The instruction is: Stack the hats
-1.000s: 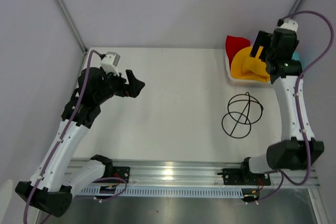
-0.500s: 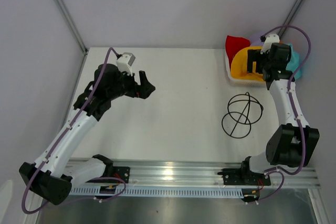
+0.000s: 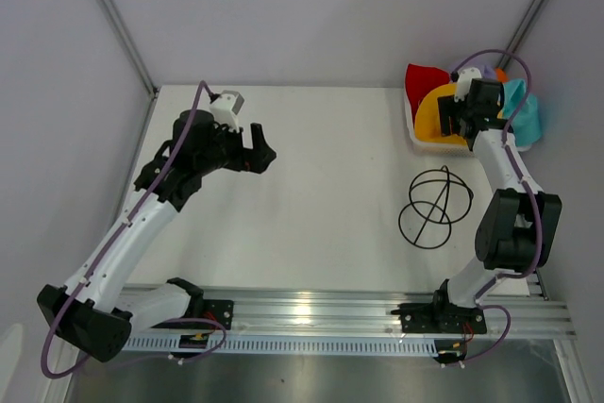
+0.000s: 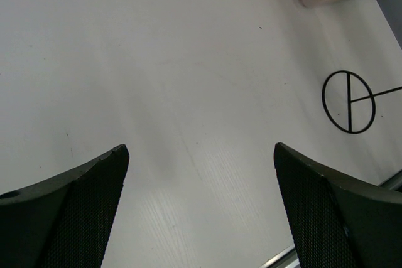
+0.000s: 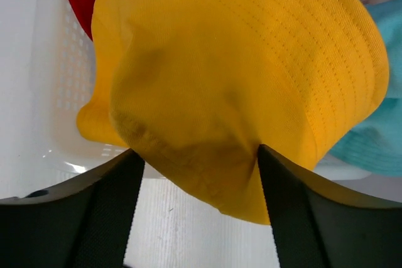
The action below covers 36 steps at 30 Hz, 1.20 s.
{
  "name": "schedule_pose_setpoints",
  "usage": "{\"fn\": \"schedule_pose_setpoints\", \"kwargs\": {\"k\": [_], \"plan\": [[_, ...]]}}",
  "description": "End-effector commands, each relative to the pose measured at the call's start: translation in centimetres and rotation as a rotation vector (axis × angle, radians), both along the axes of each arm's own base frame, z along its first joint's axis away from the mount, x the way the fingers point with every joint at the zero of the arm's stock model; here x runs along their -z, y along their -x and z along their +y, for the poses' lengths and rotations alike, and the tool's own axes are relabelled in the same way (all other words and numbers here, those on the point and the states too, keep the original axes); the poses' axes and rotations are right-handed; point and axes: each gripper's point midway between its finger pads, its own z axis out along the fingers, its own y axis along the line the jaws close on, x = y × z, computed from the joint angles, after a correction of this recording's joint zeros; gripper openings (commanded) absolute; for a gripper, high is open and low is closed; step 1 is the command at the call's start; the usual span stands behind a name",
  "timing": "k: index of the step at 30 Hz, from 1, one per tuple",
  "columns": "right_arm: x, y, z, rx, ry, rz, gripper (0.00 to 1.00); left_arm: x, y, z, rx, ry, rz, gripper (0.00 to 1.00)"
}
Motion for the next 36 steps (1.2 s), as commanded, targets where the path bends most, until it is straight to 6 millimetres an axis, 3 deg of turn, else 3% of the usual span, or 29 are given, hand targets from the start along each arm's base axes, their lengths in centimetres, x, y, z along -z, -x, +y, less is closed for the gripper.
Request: {"fn": "schedule_pose_setpoints", "kwargs": {"k": [1, 3, 4, 5, 7, 9, 12, 15, 17, 18, 20, 21, 23, 25, 26, 28, 30, 34, 36], "plan": [[-1.7, -2.0, -0.8, 0.014, 0.051, -0.041, 0.72, -1.4, -1.0, -0.2, 0.001, -0.019, -0.046, 1.0], [-1.1, -2.3, -1.2, 0.026, 0.063, -0.022, 0.6, -1.3, -1.4, -0.2, 0.001, -0.029, -0.04, 1.0], [-1.9, -2.7, -1.2, 0.031, 0.064, -0.038, 0.36, -1.4, -1.4, -0.2, -0.002, -0.031, -0.039, 0.99], [-2.0, -2.5, -1.3, 0.036, 0.059, -0.028, 0.19, -1.3, -1.5, -0.2, -0.002, -0.034, -0.037, 0.99], [-3.4, -2.5, -1.0, 0.042, 0.033, -0.049, 0.0, -1.4, -1.6, -0.2, -0.006, -0.036, -0.043, 0.99], [-5.5, -2.3, -0.5, 0.035, 0.013, -0.087, 0.0, -1.7, -1.7, -0.4, 0.003, -0.027, -0.051, 0.99], [-10.4, -1.4, 0.4, 0.028, -0.04, -0.193, 0.0, -2.0, -1.6, -0.9, 0.027, -0.012, -0.049, 0.99], [-16.1, 0.5, 1.6, 0.036, -0.127, -0.303, 0.0, -3.8, -1.4, -2.1, 0.078, 0.024, -0.078, 0.99], [-18.3, 2.3, 2.1, 0.074, -0.206, -0.319, 0.0, -5.4, -1.1, -3.6, 0.131, 0.058, -0.117, 0.99], [-20.4, 2.9, 2.8, 0.051, -0.238, -0.347, 0.0, -5.8, -0.9, -4.4, 0.154, 0.073, -0.128, 0.99], [-21.1, 4.6, 3.7, 0.053, -0.299, -0.316, 0.0, -8.0, -1.0, -6.5, 0.193, 0.122, -0.181, 0.99], [-23.1, 5.4, 4.4, 0.032, -0.323, -0.343, 0.0, -8.5, -1.0, -7.2, 0.207, 0.142, -0.189, 1.0], [-23.5, 7.2, 5.0, 0.02, -0.347, -0.303, 0.0, -10.6, -1.1, -9.4, 0.24, 0.211, -0.233, 0.99], [-26.3, 9.0, 6.2, -0.009, -0.412, -0.338, 0.0, -12.0, -0.8, -11.2, 0.283, 0.256, -0.263, 1.0], [-26.4, 10.0, 6.8, -0.018, -0.432, -0.314, 0.0, -13.1, -0.9, -12.0, 0.292, 0.288, -0.295, 1.0], [-28.8, 12.2, 7.9, -0.059, -0.466, -0.344, 0.0, -14.3, -1.1, -13.4, 0.312, 0.316, -0.316, 0.99], [-28.8, 14.5, 8.5, -0.053, -0.499, -0.299, 0.0, -15.9, -1.4, -14.6, 0.325, 0.352, -0.331, 0.99], [-28.5, 19.1, 9.3, -0.014, -0.558, -0.253, 0.08, -16.6, -0.9, -15.8, 0.356, 0.372, -0.303, 0.99], [-27.6, 20.5, 9.3, 0.015, -0.572, -0.211, 0.06, -16.4, -0.4, -16.0, 0.367, 0.373, -0.295, 0.99]]}}
